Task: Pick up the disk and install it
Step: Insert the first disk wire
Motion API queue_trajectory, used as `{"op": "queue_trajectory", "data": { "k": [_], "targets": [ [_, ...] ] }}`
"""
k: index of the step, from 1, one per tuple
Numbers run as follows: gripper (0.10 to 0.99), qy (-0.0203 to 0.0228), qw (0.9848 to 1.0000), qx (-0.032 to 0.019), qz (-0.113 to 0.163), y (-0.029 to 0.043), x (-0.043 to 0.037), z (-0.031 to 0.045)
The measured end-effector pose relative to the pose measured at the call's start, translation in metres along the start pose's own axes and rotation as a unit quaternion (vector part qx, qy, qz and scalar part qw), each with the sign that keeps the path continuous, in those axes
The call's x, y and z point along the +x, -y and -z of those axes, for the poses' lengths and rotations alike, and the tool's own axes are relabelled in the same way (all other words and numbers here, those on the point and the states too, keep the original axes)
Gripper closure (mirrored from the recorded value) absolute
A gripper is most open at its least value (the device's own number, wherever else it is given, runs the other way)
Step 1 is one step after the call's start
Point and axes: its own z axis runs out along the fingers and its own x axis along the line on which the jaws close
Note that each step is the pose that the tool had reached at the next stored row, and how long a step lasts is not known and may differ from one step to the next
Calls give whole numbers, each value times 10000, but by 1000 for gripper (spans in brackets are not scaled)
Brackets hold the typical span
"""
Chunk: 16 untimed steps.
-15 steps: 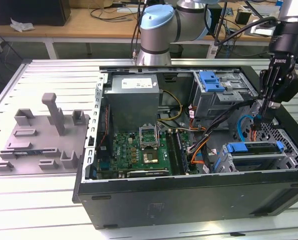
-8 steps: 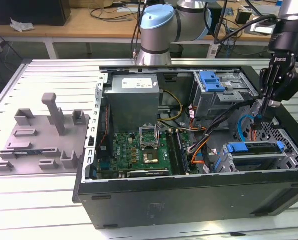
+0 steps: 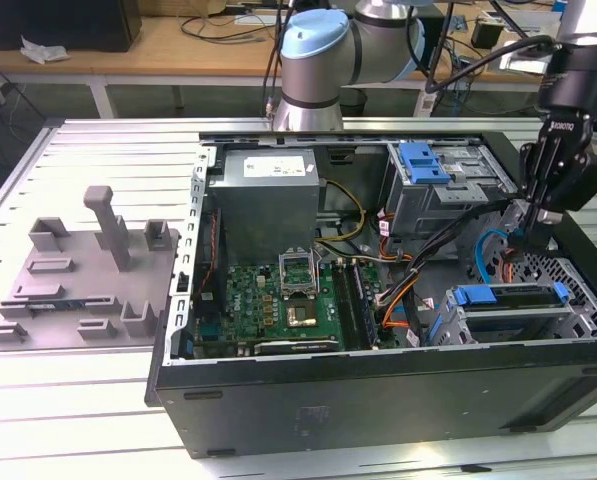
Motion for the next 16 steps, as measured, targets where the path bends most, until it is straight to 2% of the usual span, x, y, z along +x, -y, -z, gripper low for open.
{"op": "queue_trajectory", "data": {
  "k": [5,13,16],
  "targets": [
    [918,125,9999,-16,16,4,99,-45],
    [918,250,9997,-9,46,-1,243,-91],
    [918,328,9994,-6,69,1,287,-110]
  ]
}}
